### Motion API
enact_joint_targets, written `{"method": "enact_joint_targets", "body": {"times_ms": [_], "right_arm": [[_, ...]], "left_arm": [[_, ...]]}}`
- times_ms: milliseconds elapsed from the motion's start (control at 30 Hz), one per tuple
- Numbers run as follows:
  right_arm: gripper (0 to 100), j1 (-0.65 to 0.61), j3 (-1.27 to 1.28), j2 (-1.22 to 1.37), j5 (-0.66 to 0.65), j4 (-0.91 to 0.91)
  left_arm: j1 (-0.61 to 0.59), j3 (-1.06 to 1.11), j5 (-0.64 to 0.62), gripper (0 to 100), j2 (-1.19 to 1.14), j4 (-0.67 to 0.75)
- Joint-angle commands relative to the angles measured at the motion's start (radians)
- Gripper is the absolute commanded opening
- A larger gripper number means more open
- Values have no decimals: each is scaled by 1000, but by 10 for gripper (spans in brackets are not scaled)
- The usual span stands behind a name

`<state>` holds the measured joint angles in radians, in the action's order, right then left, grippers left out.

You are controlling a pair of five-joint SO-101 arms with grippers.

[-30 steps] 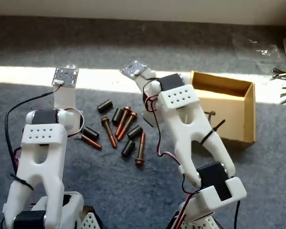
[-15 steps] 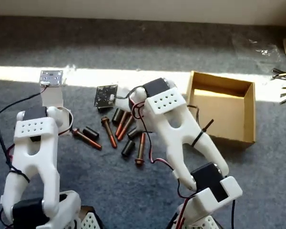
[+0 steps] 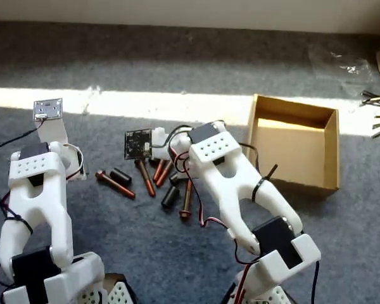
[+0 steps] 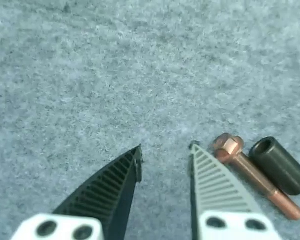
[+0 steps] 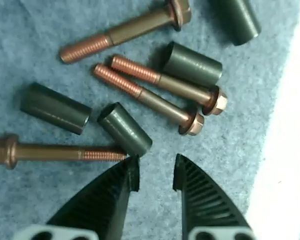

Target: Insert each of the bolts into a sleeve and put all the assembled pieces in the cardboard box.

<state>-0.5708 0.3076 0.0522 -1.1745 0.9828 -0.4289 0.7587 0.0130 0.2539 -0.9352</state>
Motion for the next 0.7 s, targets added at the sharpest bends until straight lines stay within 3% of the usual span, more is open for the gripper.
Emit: {"method": "enact_joint_targets", "body": {"times_ms": [0,667], "right_arm": [[113,-38,-4,-7,-9,-19],[163,-74,73,45,-132,-24]], "left_arm": [[-13,-35,-6,209,4,17],[-79,-27,-54,217,-1,77]]}}
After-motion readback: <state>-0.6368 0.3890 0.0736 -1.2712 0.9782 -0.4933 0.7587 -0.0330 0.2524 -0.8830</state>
